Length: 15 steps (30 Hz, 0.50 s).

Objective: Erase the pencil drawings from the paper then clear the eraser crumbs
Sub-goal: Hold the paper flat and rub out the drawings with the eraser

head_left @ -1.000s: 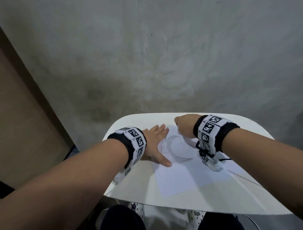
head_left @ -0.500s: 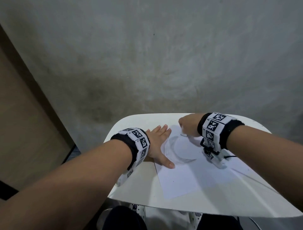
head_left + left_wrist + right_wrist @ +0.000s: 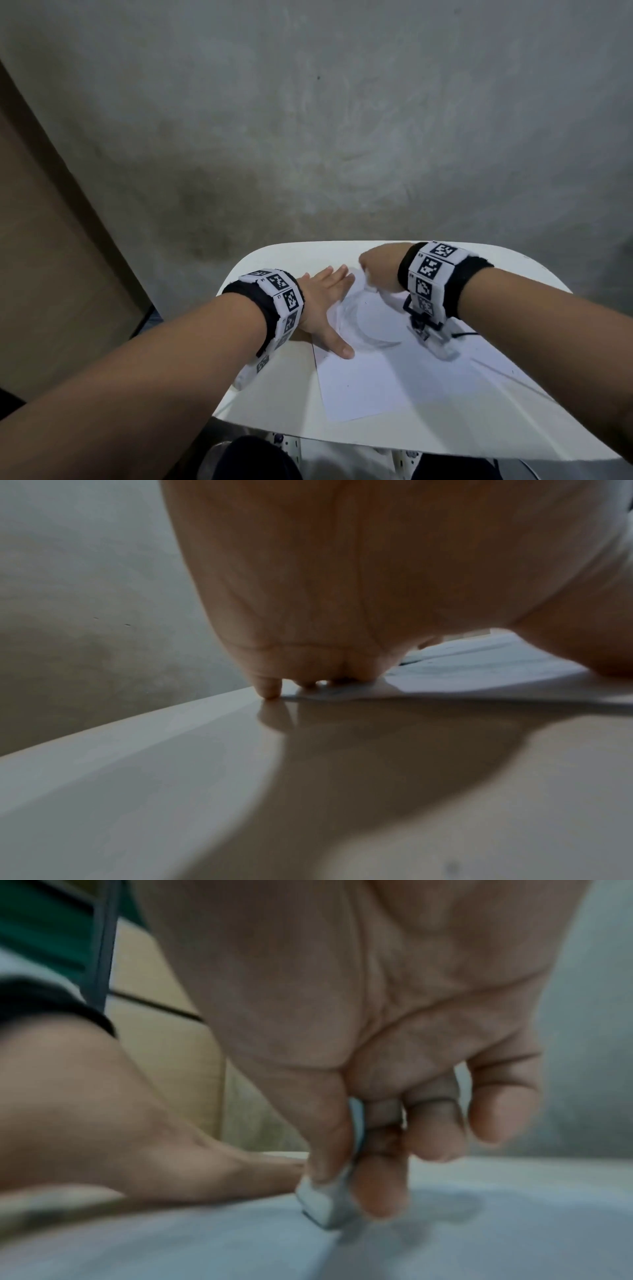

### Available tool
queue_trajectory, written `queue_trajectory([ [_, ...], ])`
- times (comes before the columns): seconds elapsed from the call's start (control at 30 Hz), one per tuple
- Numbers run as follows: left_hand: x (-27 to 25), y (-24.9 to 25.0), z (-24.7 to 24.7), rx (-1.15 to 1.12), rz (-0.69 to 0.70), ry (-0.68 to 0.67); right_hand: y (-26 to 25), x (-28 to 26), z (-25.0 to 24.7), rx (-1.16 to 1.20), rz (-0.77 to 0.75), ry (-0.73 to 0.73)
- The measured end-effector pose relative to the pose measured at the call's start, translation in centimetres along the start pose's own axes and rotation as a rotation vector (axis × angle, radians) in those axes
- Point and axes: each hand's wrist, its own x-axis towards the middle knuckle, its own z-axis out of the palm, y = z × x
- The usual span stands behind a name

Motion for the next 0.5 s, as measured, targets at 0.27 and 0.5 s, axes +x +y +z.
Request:
queue_trajectory([
  [0.27, -0.6, 0.5, -0.2, 0.004, 0.007, 0.012, -0.1, 0.7, -0.2, -0.113, -0.008, -0.080],
  [0.5, -0.4, 0.2, -0.1, -0.017, 0.015, 0.009, -0.7, 0.7, -0.1, -0.120, -0.065, -0.054],
])
